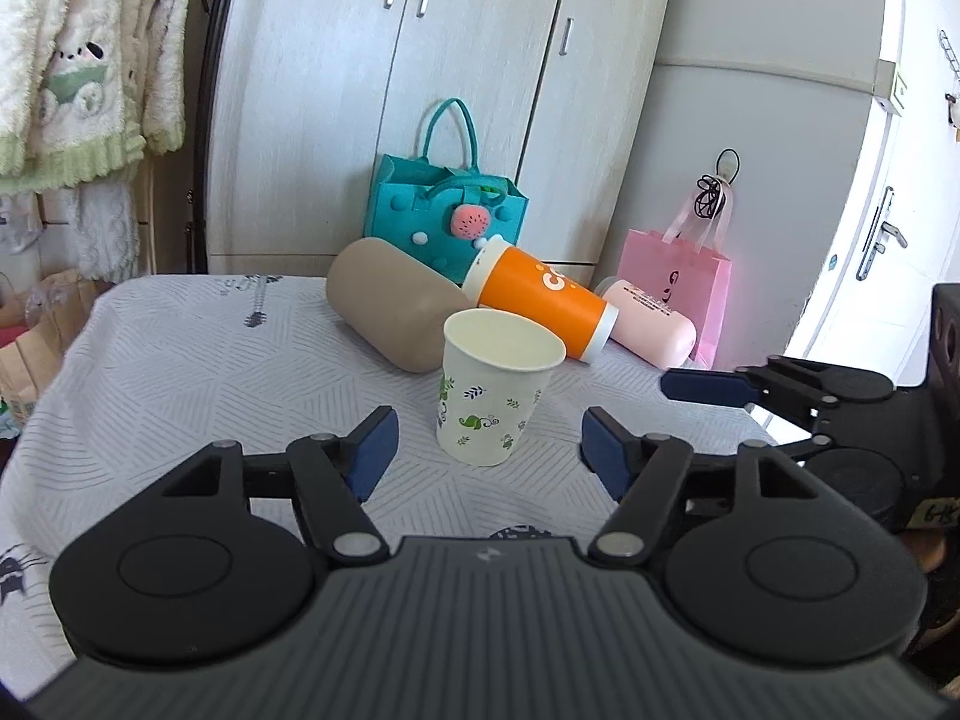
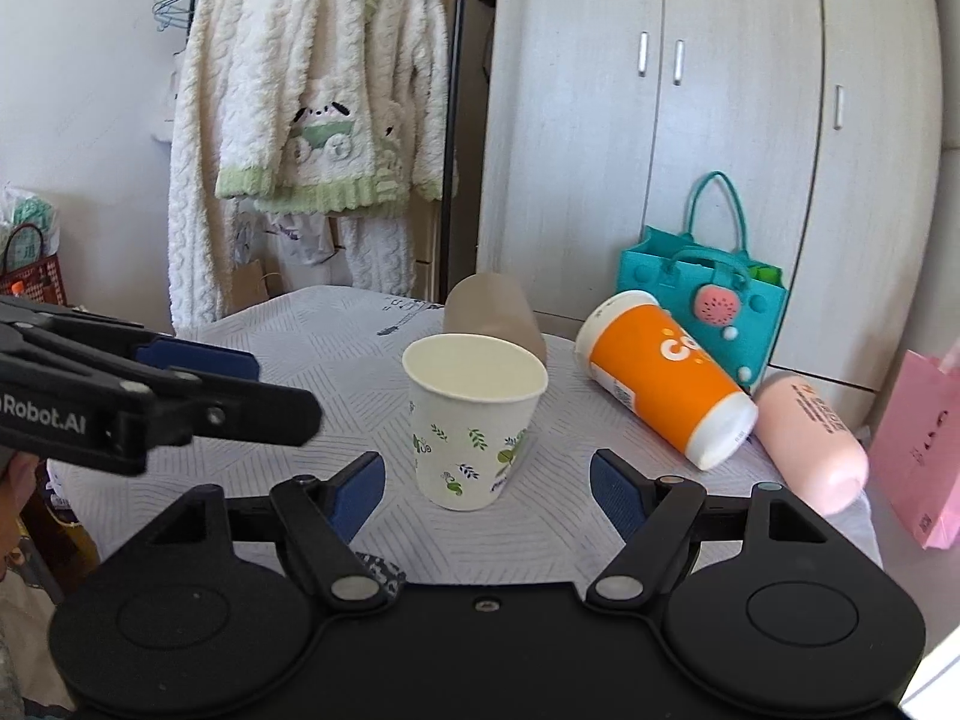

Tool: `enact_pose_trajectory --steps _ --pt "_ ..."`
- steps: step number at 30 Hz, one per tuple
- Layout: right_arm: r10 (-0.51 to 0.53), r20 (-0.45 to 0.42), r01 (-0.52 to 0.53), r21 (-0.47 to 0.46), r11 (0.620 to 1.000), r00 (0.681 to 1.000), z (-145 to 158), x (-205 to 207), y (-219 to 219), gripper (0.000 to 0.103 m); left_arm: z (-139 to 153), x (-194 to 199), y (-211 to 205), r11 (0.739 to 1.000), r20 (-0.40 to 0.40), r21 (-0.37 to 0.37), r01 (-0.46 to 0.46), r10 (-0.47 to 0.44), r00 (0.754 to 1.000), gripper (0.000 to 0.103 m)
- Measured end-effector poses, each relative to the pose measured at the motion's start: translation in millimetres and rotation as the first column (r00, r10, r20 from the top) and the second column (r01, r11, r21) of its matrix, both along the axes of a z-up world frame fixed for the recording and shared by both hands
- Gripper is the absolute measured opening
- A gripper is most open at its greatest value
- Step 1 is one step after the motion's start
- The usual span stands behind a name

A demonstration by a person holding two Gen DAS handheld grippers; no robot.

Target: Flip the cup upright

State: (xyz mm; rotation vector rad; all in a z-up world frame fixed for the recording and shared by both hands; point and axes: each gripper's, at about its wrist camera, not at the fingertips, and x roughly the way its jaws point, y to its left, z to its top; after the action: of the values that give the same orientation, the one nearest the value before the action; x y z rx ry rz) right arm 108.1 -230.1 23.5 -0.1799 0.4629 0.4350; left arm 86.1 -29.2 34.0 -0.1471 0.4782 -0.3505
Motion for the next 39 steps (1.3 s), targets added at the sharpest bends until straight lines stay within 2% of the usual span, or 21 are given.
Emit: enact_pose_trajectory --steps 9,15,20,25,28,30,35,39 --pt "-0.103 -0.004 0.103 0.028 0.994 0.995 14.9 -38.5 -12.6 0.081 23.8 -41.9 7.0 0.997 0.014 0.058 -0.044 0.043 0.999 0.074" --pt "-0.131 0.024 0.130 0.036 0.991 0.991 20.3 -66.9 -15.9 0.081 30.2 -63.9 14.3 0.997 0.004 0.056 -0.047 0.047 0.999 0.081" --pt "-0.171 0.036 0.169 0.043 0.985 0.985 21.5 -90.0 -13.7 0.087 31.3 -81.2 20.7 0.996 0.011 0.047 -0.069 0.068 0.998 0.092" --pt "-0.213 0.061 0.210 0.057 0.976 0.975 22.1 -108.5 -9.8 0.097 30.0 -95.0 23.7 0.995 0.018 0.058 -0.084 0.083 0.996 0.095" --pt "-0.212 0.043 0.208 0.081 0.975 0.976 19.5 -114.1 -11.4 0.103 28.5 -100.3 25.9 0.995 0.015 0.053 -0.087 0.087 0.996 0.099" --pt "-0.220 0.028 0.217 0.089 0.972 0.975 17.4 -116.2 -12.1 0.103 27.2 -102.5 26.5 0.994 0.015 0.055 -0.096 0.095 0.995 0.103" --pt "-0.243 -0.025 0.245 0.109 0.963 0.970 12.4 -112.8 -12.8 0.103 23.2 -102.2 24.4 0.990 0.011 0.090 -0.105 0.105 0.994 0.103" --pt "-0.258 -0.022 0.259 0.101 0.961 0.966 8.7 -111.8 -11.1 0.103 20.2 -98.2 25.5 0.987 -0.004 0.107 -0.124 0.125 0.992 0.103"
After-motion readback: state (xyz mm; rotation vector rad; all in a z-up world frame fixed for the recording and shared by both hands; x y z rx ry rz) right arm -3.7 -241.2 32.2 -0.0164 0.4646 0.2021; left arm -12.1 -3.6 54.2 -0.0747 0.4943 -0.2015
